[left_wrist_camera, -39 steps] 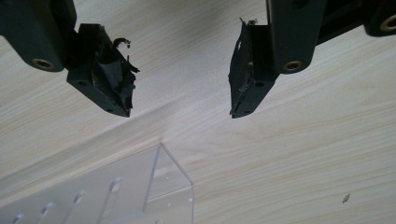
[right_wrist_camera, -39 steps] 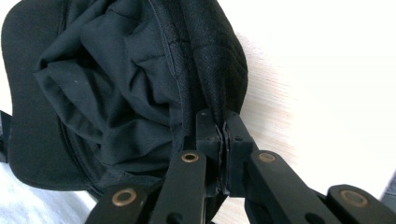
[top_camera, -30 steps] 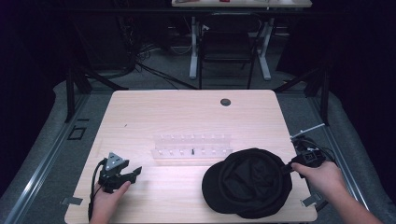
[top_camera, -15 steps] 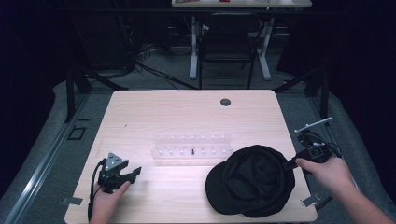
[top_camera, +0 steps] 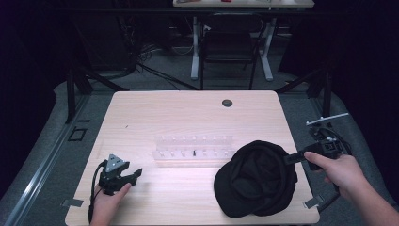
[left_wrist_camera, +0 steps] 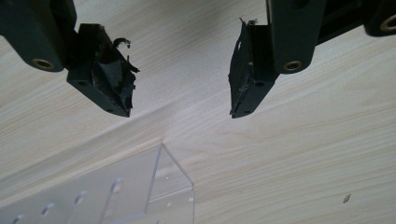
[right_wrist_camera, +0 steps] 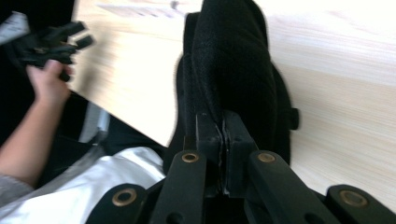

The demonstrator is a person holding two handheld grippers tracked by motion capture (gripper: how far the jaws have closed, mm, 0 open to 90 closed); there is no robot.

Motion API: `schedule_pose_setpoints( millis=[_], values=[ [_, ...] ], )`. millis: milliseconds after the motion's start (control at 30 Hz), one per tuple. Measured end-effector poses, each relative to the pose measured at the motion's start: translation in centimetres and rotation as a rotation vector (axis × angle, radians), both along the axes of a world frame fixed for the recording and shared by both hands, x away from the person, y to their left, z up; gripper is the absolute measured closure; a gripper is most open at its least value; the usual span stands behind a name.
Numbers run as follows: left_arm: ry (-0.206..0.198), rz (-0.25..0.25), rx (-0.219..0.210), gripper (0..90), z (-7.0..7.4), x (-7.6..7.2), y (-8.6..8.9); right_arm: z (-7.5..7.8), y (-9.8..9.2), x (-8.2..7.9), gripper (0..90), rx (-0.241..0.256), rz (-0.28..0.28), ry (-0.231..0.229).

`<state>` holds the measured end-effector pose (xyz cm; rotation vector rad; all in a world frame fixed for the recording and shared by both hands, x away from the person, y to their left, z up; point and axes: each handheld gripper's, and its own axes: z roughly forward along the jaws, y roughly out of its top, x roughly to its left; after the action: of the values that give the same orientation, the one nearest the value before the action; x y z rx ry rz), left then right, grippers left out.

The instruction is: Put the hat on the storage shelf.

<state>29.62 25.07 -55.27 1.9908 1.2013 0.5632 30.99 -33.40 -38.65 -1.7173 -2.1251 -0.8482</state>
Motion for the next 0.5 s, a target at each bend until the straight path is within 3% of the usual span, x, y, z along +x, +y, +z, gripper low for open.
schedule_pose_setpoints(
  millis=[333, 500],
  values=[
    [0.001, 0.002, -0.001, 40.0, -0.04, 0.01, -0.03, 0.33, 0.69, -0.47, 87.8, 0.2, 0.008, -0.022],
    [0.002, -0.003, 0.003, 40.1, -0.01, -0.03, -0.02, 0.3, 0.92, -0.55, 88.0, 0.263, 0.019, -0.045]
  ],
)
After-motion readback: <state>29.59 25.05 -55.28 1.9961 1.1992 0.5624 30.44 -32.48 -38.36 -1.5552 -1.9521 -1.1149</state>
